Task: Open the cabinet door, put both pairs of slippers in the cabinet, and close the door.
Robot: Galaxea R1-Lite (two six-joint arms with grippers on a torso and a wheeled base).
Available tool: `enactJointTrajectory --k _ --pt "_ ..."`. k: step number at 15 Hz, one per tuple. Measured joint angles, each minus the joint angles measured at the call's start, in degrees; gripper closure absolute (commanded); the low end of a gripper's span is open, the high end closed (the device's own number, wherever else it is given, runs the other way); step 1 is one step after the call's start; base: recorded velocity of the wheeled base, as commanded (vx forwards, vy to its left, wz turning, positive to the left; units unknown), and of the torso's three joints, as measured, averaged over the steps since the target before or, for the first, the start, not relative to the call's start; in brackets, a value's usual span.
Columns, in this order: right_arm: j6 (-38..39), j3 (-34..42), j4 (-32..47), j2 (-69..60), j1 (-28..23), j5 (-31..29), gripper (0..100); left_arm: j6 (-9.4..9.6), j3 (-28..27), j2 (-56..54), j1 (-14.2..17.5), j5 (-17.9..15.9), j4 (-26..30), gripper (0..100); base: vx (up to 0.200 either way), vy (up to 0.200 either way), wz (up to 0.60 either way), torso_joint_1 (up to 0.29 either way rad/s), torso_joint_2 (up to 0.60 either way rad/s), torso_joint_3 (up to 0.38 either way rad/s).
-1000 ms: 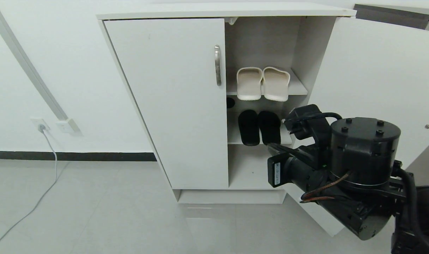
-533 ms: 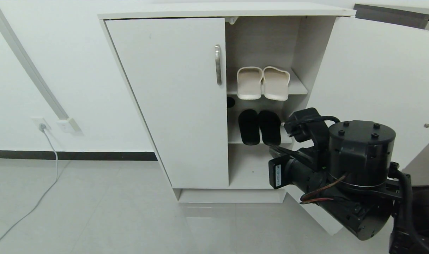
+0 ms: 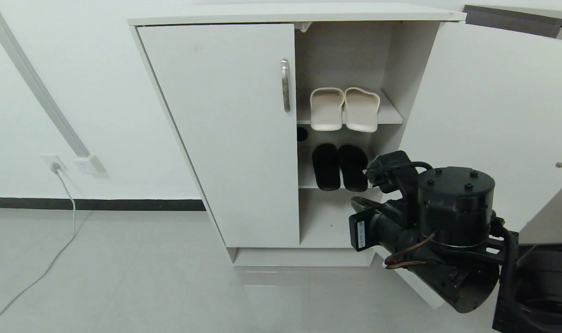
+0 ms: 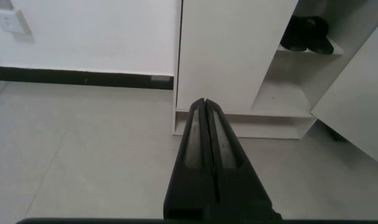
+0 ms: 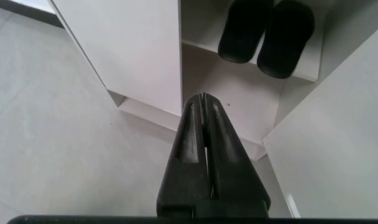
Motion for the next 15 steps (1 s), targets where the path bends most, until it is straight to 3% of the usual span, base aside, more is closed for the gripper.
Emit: enactJointTrajectory --k 4,15 --pt "-0.02 0.11 0.33 0.66 -0.05 0.00 100 -0.02 0.05 0.00 -0.05 -0.02 0.02 100 0.000 0.000 0.00 0.022 -0.22 -0.328" --pt "-0.02 0.17 -0.05 1.65 -0.73 -0.02 100 0.00 0.00 0.00 -0.02 0.01 -0.02 100 0.000 0.000 0.00 0.105 -0.49 -0.346"
